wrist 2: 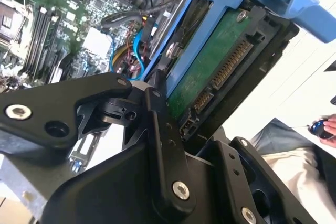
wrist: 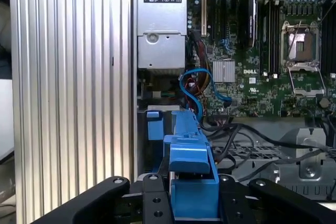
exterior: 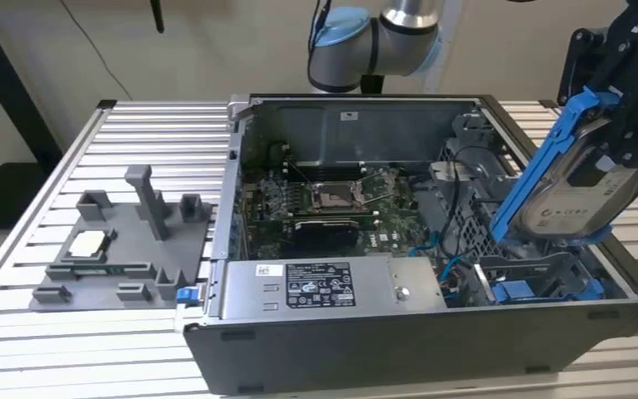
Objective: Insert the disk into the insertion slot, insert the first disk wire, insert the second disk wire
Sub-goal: 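Insert the disk into the insertion slot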
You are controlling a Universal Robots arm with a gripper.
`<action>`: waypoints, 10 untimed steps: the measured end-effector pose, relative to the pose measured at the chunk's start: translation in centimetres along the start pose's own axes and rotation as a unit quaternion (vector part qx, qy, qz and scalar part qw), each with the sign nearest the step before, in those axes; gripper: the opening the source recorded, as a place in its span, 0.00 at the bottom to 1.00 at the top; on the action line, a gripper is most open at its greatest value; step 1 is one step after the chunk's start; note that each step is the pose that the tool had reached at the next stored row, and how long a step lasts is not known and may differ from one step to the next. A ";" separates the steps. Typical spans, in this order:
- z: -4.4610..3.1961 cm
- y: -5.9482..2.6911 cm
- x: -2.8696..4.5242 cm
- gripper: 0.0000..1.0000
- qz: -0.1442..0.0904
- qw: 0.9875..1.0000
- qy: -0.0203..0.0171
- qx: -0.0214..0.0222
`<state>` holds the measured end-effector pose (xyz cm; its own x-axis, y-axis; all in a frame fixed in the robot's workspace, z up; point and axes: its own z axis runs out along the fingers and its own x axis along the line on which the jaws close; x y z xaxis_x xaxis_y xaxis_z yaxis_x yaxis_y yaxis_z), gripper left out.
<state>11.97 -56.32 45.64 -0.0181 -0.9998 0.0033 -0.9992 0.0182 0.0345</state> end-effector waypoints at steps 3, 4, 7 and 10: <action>0.44 -0.02 0.00 0.33 0.000 1.000 0.000 0.000; 0.59 -0.02 0.00 0.33 0.000 1.000 0.000 0.000; 0.89 -0.03 0.00 0.33 0.000 1.000 0.000 0.000; 0.91 -0.03 0.00 0.33 0.000 1.000 0.000 0.000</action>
<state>11.97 -56.32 44.73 -0.0181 -0.9998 0.0035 -0.9993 0.0182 0.0336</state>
